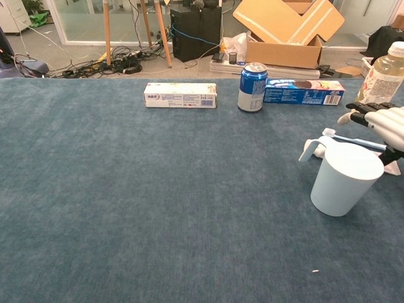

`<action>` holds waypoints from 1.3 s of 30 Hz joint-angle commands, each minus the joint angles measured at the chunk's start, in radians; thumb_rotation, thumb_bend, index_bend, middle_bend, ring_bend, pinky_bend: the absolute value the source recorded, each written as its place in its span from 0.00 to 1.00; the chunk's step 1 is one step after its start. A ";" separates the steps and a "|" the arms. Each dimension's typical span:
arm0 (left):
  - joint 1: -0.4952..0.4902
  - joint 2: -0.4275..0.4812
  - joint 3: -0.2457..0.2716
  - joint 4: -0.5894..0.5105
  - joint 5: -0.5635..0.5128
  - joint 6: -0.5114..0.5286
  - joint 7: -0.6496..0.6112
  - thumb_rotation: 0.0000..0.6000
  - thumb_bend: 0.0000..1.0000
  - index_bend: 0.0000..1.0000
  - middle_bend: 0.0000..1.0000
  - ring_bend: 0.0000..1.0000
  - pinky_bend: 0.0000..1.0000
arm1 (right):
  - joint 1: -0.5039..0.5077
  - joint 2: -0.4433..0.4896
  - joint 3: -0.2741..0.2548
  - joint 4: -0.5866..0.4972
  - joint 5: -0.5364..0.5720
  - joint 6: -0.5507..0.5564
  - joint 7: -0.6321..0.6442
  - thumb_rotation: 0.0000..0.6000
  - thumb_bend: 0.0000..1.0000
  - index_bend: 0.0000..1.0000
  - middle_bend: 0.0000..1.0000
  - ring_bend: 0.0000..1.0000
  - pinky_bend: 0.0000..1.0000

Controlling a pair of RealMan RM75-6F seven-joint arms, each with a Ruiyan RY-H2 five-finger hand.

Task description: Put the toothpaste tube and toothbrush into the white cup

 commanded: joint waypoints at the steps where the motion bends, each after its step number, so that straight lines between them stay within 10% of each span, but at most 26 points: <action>1: 0.000 0.000 0.000 0.000 0.000 0.000 0.000 1.00 0.00 0.62 0.15 0.12 0.15 | 0.007 -0.013 0.012 0.025 0.007 -0.002 -0.001 1.00 0.14 0.20 0.00 0.00 0.08; 39: 0.001 0.003 0.001 -0.005 0.003 0.002 0.000 1.00 0.00 0.62 0.15 0.12 0.16 | 0.047 0.033 0.056 -0.195 0.109 -0.060 -0.106 1.00 0.19 0.42 0.00 0.00 0.08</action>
